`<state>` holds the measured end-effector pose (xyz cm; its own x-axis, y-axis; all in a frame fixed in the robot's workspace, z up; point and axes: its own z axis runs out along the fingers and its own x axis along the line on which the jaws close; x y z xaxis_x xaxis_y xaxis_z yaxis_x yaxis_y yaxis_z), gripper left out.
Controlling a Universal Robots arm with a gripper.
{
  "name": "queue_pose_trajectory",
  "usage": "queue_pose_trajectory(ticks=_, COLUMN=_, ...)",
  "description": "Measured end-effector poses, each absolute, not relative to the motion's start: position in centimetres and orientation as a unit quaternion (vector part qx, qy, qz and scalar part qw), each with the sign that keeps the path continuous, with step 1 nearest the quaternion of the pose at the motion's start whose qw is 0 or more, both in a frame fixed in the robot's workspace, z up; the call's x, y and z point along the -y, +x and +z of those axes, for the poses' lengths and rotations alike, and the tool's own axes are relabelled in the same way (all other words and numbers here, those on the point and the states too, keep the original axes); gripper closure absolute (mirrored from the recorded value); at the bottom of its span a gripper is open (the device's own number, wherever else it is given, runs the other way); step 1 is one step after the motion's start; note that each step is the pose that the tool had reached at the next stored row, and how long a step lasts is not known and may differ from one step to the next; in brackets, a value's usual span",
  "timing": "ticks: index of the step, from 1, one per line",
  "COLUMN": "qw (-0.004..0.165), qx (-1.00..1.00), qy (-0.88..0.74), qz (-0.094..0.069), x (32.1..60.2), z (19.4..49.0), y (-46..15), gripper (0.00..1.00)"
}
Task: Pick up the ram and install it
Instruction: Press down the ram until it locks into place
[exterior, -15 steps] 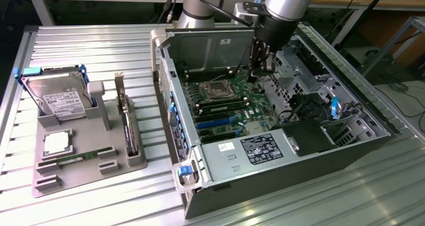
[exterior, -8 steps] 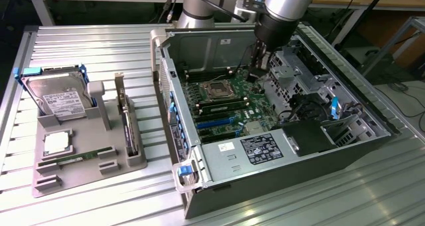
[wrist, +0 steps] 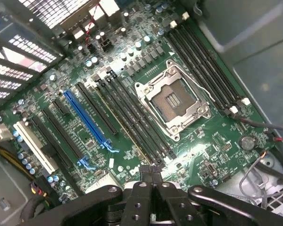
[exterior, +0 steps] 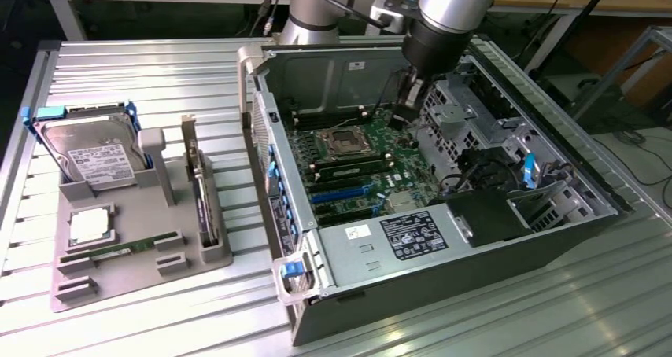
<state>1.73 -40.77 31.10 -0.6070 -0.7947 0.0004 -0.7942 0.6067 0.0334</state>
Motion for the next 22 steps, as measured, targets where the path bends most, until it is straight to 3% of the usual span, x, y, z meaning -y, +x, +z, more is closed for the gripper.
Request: queue_pose_trajectory(ticks=22, qw=0.006, qx=0.948, qy=0.318, qz=-0.014, x=40.77, z=31.13, y=1.63, gripper=0.89)
